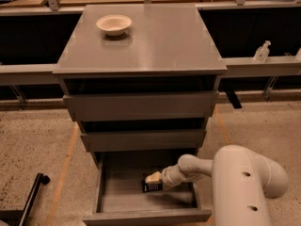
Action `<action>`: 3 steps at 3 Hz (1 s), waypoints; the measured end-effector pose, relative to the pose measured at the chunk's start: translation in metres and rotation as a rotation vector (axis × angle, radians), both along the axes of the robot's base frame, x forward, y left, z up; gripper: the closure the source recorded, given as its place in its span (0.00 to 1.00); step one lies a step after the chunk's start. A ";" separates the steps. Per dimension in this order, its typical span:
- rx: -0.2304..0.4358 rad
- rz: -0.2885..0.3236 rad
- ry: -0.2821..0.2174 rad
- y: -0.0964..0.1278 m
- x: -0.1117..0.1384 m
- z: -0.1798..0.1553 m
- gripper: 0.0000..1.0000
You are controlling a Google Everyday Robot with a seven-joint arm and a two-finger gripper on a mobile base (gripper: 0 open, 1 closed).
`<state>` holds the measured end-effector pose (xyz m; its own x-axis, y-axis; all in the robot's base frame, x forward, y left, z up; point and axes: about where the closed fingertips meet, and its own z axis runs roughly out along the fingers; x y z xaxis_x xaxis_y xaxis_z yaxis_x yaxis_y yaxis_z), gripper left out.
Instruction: Pick rxbar blueberry from bottom drawer and place on counter
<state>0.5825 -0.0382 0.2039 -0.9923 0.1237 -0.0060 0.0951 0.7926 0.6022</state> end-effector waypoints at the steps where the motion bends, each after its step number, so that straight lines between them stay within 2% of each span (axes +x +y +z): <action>1: 0.027 0.036 -0.079 0.015 0.008 0.028 0.00; 2: 0.023 0.058 -0.073 0.025 0.015 0.021 0.00; 3: 0.016 0.083 -0.046 0.035 0.019 0.004 0.00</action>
Offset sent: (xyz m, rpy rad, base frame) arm 0.0249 0.0284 0.0212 0.0157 -0.0841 0.0661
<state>0.6012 -0.0028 0.2084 -0.9979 0.0415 -0.0505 0.0015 0.7867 0.6174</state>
